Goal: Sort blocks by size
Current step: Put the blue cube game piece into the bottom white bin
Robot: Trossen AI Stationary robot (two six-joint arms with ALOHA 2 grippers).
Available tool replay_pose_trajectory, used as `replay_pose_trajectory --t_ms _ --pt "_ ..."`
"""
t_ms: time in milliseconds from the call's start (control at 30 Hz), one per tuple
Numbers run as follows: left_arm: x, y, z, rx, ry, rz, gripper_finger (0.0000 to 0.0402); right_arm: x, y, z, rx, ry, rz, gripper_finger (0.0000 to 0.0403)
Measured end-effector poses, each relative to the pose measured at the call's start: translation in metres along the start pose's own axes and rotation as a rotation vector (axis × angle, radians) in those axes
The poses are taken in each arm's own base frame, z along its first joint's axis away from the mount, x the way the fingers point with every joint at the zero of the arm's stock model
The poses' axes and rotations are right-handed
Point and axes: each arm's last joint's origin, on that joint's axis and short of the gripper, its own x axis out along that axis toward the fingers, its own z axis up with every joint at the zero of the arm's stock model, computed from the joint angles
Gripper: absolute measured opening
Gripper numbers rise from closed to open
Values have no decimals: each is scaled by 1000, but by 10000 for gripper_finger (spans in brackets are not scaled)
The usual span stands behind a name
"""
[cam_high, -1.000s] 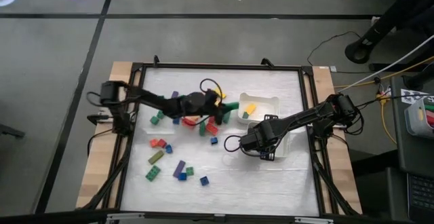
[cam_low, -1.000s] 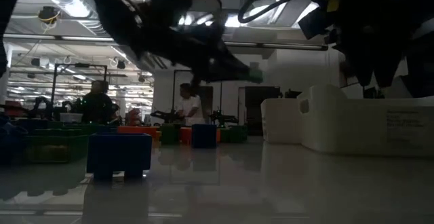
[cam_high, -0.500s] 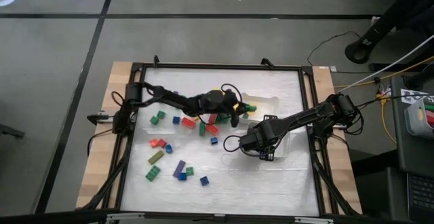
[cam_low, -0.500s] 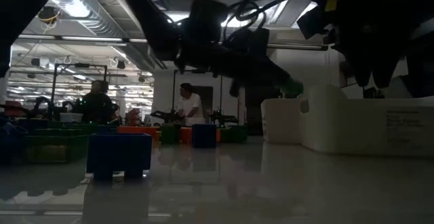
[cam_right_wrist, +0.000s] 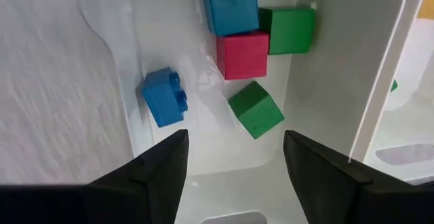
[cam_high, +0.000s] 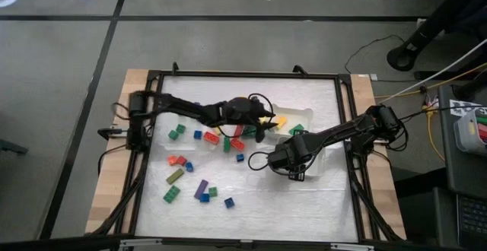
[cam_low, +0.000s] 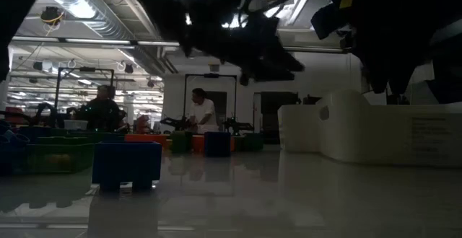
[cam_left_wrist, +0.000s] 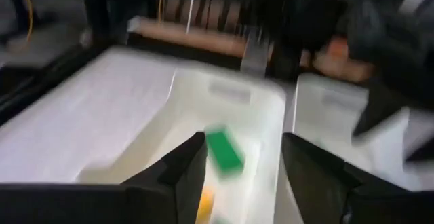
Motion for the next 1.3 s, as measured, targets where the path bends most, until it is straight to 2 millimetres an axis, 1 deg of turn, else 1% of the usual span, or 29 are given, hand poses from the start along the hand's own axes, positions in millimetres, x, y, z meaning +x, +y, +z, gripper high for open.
replay_pose_trajectory --t_ms 100,200,300,400,467,533,600,700,833,1033,1300 --pt "-28 -5 13 27 159 10 180 0 0 0 0 2 -1 241" --pt "-68 -15 26 -4 335 13 180 0 0 0 0 -2 0 241" --pt "-113 -30 30 -125 539 -4 180 0 1 1 1 -17 1 241" --pt "-158 -51 27 -250 748 3 180 0 1 2 1 -22 1 241" --pt "-183 -67 22 -299 861 27 180 0 1 2 1 -23 1 241" --pt "-203 -82 12 -328 953 60 180 0 1 2 0 -25 2 241" --pt "-217 -97 2 -352 997 105 180 0 1 2 0 -25 2 241" --pt "-232 -113 -15 -364 1043 180 180 0 1 2 0 -26 1 241" --pt "-241 -127 -38 -284 1045 208 180 0 1 2 0 -26 2 241" --pt "-245 -124 -62 -127 1003 274 180 0 1 3 1 -36 7 241" --pt "-235 -123 -86 -52 946 156 180 0 2 4 2 -48 14 241"
